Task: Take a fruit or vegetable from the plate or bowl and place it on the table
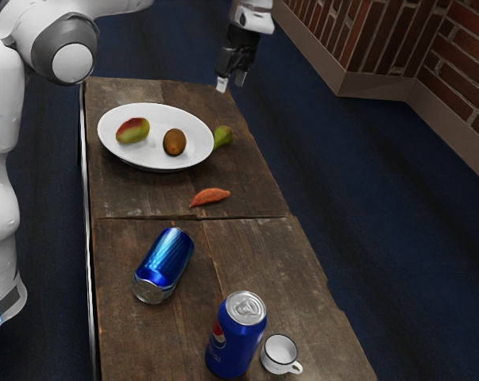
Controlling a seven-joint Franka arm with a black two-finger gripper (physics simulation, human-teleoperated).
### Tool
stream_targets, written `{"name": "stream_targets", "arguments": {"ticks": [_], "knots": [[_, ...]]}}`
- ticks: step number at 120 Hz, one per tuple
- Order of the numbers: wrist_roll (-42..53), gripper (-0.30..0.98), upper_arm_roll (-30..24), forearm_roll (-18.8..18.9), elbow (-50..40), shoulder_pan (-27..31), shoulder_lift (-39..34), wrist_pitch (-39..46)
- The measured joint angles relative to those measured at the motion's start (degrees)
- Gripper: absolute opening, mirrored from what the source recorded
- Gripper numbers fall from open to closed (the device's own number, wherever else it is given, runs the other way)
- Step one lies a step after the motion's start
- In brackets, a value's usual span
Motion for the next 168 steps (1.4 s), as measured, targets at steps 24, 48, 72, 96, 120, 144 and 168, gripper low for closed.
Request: {"name": "stream_targets", "arguments": {"ticks": [24,48,72,96,120,144,168], "knots": [[12.2,0.68,0.0,0.0,0.0,0.0,0.0,3.2],[19.2,0.68,-3.7,3.5,9.2,-4.2,-12.8,2.6],[22.0,0.68,-3.5,9.1,2.8,-11.3,-2.3,-0.8],[23.9,0.69,4.0,12.4,-17.4,-8.7,-18.0,1.8],[25.0,0.69,7.1,11.9,-18.3,-8.4,-19.6,3.5],[25.7,0.69,13.4,10.0,-19.4,-7.3,-12.8,9.2],[34.3,0.69,13.1,6.2,-18.9,-6.9,-10.2,10.1]]}}
